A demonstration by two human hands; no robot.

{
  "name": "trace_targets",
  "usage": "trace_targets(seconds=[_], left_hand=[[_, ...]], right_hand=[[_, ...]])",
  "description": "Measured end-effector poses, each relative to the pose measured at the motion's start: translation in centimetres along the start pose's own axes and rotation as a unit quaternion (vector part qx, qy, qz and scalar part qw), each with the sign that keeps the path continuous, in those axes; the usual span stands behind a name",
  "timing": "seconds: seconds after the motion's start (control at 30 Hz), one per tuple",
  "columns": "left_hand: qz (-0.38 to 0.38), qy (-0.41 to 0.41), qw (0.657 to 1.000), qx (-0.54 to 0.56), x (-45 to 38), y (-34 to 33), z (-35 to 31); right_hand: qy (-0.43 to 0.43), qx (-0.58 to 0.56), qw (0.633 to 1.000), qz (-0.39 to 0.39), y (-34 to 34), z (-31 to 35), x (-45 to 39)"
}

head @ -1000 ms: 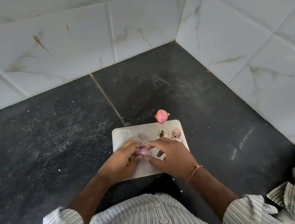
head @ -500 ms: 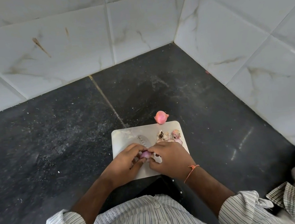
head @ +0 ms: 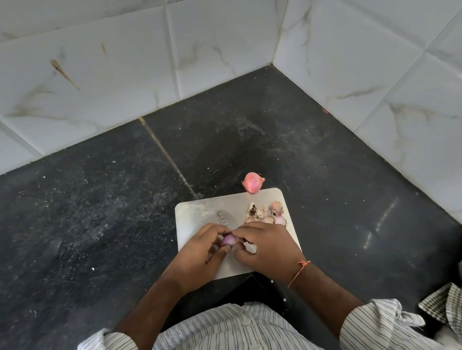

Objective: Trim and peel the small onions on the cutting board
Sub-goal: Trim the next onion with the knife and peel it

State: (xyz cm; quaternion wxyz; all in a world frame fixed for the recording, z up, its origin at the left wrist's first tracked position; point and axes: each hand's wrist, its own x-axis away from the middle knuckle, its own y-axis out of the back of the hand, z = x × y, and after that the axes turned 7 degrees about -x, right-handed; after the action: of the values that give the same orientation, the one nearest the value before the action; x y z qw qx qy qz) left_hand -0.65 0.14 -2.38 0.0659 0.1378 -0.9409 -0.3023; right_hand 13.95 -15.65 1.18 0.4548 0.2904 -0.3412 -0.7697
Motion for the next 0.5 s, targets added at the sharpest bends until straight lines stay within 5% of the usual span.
trace_targets(seconds=[0.5], left_hand=[[-0.005, 0.016, 0.999, 0.03, 0.27, 0.05, -0.89]], right_hand=[[-0.049, -0.112, 0.989, -0.089, -0.49, 0.15, 0.64]])
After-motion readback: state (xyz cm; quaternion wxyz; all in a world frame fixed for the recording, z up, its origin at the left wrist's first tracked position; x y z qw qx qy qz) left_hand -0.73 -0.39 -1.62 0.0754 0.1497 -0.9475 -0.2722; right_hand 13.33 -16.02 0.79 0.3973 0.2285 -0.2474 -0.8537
